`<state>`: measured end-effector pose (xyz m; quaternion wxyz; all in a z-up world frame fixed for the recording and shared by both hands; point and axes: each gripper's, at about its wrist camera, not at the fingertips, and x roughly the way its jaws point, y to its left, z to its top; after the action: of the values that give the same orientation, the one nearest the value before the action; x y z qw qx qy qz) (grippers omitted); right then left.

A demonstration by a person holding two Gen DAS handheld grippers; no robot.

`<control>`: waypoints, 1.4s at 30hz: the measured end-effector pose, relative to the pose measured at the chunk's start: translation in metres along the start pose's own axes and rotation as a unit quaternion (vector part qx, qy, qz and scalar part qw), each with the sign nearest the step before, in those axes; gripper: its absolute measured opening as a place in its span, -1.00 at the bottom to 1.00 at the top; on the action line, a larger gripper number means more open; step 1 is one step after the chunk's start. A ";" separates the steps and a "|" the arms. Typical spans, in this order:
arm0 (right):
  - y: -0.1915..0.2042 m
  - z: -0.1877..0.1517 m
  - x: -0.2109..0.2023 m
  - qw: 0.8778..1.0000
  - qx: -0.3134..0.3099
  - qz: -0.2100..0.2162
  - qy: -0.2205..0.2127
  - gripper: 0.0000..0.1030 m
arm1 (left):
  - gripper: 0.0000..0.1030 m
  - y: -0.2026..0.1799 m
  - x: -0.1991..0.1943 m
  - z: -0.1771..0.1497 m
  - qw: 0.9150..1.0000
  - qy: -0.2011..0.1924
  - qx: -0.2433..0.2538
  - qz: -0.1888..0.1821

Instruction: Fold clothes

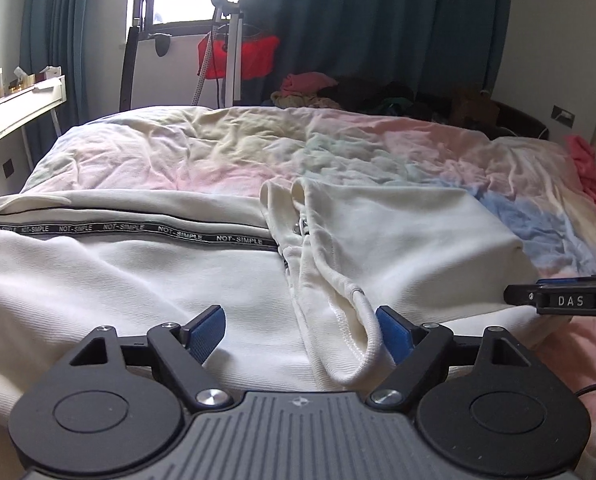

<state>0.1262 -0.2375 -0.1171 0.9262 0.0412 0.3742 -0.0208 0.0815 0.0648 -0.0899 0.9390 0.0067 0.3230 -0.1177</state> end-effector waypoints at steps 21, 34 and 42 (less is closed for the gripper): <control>0.014 0.001 -0.011 1.000 -0.018 0.017 -0.002 0.02 | 0.85 0.216 -0.095 -0.018 0.912 0.045 -0.395 0.102; 0.025 0.005 -0.007 0.999 0.000 0.046 0.001 0.04 | 0.99 0.285 -0.103 -0.066 0.794 -0.040 -0.595 0.115; 0.044 0.015 -0.009 0.995 -0.031 0.090 -0.026 0.01 | 0.57 0.297 -0.085 -0.047 0.800 -0.067 -0.579 0.138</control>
<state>0.1332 -0.1947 -0.0972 0.9345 0.0458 0.3453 0.0730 0.0547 0.3758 -0.0944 0.7934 -0.5021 0.2629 0.2220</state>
